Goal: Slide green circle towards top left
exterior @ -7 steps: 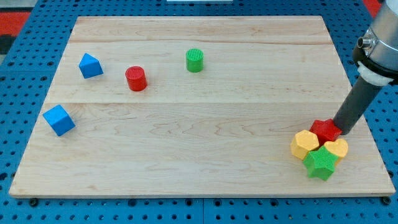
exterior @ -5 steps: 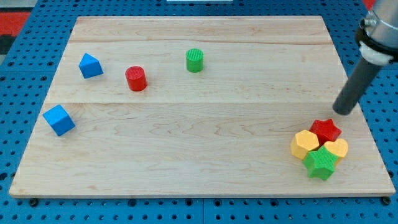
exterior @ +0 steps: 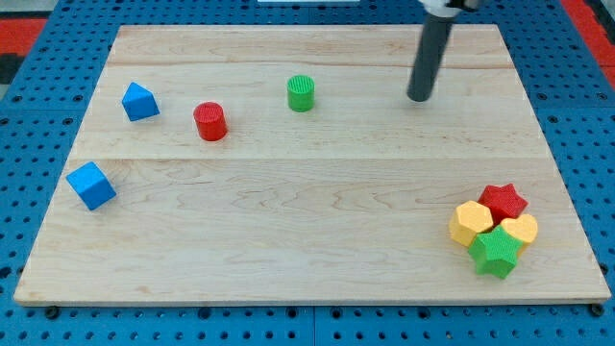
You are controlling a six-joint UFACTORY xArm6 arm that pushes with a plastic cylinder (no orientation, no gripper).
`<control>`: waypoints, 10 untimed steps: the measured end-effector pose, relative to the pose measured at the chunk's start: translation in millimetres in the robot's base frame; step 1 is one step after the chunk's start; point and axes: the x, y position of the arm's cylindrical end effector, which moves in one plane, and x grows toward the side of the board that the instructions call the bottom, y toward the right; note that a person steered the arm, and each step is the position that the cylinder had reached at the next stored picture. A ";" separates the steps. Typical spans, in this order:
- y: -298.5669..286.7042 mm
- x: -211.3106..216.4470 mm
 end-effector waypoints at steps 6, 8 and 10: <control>-192.3 -0.2; -211.7 21.2; -172.6 40.8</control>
